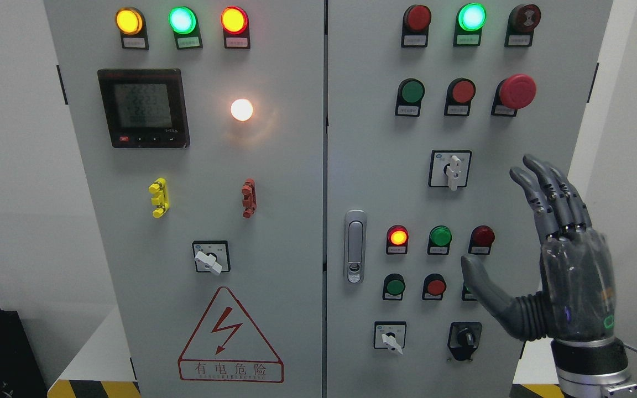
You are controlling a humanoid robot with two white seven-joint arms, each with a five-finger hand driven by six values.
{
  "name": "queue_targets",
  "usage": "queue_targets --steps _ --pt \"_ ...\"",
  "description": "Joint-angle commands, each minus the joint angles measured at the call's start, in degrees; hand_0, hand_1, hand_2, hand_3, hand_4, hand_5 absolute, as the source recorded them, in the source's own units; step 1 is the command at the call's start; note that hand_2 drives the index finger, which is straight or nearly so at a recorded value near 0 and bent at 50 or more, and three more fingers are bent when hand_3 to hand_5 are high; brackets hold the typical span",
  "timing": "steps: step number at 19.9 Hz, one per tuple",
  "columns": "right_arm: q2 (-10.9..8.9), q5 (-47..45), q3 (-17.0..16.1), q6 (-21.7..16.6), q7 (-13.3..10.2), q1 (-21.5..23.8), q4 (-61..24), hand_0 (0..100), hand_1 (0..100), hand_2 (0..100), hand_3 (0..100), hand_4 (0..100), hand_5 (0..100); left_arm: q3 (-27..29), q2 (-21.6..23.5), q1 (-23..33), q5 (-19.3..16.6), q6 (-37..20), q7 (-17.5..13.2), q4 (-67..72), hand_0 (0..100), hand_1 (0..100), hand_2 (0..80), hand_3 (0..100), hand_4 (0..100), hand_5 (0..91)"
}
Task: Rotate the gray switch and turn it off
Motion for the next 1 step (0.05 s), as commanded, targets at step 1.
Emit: queue_targets --steps 1 --pt "-0.67 0.0 -0.8 0.1 0.0 0.2 -0.5 23 21 9 14 2 0 0.4 0.0 -0.5 1.1 0.1 0.0 -1.4 12 39 0.0 0 0 0.0"
